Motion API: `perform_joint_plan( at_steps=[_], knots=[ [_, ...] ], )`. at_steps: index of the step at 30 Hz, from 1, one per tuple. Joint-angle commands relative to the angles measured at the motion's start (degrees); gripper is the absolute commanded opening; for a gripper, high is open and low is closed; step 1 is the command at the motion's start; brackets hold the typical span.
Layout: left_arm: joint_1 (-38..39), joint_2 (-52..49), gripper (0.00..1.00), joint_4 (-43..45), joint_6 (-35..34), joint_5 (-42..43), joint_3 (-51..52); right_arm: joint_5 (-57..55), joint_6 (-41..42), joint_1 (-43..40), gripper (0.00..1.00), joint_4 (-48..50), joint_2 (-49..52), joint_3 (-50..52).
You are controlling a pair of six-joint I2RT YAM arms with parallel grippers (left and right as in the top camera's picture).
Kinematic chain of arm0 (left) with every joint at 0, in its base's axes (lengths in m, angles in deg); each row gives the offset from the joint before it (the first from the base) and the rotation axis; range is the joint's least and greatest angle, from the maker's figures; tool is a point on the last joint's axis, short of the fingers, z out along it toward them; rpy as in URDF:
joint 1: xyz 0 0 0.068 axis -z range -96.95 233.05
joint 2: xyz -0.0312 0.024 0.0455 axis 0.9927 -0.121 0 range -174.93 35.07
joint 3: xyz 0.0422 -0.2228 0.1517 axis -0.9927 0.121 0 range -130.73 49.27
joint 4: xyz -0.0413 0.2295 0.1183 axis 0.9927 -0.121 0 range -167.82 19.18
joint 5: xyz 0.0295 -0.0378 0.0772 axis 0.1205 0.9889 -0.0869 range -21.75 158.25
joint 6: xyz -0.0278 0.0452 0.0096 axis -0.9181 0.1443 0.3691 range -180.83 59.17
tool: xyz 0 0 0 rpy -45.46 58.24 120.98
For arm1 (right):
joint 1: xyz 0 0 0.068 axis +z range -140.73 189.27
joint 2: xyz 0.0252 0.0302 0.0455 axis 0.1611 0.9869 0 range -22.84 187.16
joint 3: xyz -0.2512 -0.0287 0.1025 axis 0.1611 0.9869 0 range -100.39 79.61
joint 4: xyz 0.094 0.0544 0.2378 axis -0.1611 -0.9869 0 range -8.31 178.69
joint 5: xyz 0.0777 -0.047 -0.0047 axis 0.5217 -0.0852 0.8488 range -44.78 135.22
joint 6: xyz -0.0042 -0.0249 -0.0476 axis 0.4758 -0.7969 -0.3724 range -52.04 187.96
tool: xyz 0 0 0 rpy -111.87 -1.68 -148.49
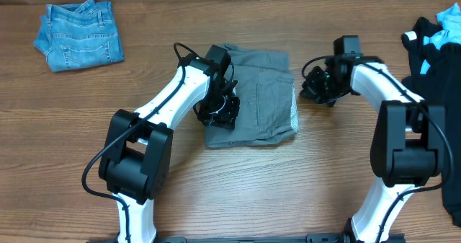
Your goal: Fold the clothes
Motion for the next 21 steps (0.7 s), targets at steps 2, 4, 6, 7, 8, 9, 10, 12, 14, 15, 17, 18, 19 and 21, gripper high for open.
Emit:
perform_joint_plan(
  at_steps=[2, 4, 6, 7, 8, 9, 10, 12, 14, 15, 17, 18, 19, 21],
  knots=[
    [-0.2, 1.3, 0.15, 0.2, -0.8, -0.4, 0.7, -0.1, -3.3, 0.6, 0.04, -5.0, -8.9, -4.0],
    [-0.2, 1.3, 0.16, 0.2, -0.8, -0.4, 0.7, -0.1, -5.3, 1.6, 0.04, -8.9, -13.5, -4.0],
    [-0.2, 1.3, 0.17, 0.3, -0.8, -0.4, 0.7, -0.1, -6.9, 2.8, 0.04, -12.4, -17.0, -4.0],
    [-0.2, 1.3, 0.17, 0.4, -0.8, -0.4, 0.7, -0.2, -7.6, 3.7, 0.04, -14.1, -18.5, -4.0],
    [-0.2, 1.3, 0.16, 0.6, -0.8, -0.3, 0.7, -0.1, -8.5, 4.7, 0.04, -15.7, -19.5, -4.0],
    [-0.2, 1.3, 0.16, 0.7, -0.8, -0.4, 0.7, -0.2, -8.9, 5.6, 0.05, -16.9, -20.0, -4.0],
    [-0.2, 1.3, 0.16, 0.7, -0.8, -0.4, 0.7, -0.1, -9.7, 6.7, 0.06, -18.3, -20.1, -4.0],
    [-0.2, 1.3, 0.15, 0.7, -0.8, -0.4, 0.7, -0.6, -10.0, 9.5, 0.06, -20.0, -19.8, -2.9],
    [-0.2, 1.3, 0.16, 0.7, -0.9, -0.4, 0.7, -0.6, -10.0, 11.4, 0.08, -19.1, -19.5, -0.9],
    [-0.2, 1.3, 0.16, 0.7, -0.8, -0.3, 0.7, -0.6, -10.0, 12.4, 0.09, -18.3, -19.2, 0.4],
    [-0.2, 1.3, 0.16, 0.4, -0.8, -0.3, 0.7, -0.6, -10.0, 13.5, 0.10, -16.8, -18.7, 2.8],
    [-0.3, 1.3, 0.16, 0.3, -0.8, -0.4, 0.7, -0.9, -9.9, 13.7, 0.11, -16.3, -18.5, 3.8],
    [-0.3, 1.3, 0.16, 0.1, -0.8, -0.4, 0.7, -1.7, -9.8, 13.7, 0.11, -15.6, -17.9, 5.0],
    [-0.3, 1.3, 0.16, 0.0, -0.8, -0.3, 0.7, -2.7, -9.8, 13.3, 0.13, -14.3, -17.0, 7.1]
  ],
)
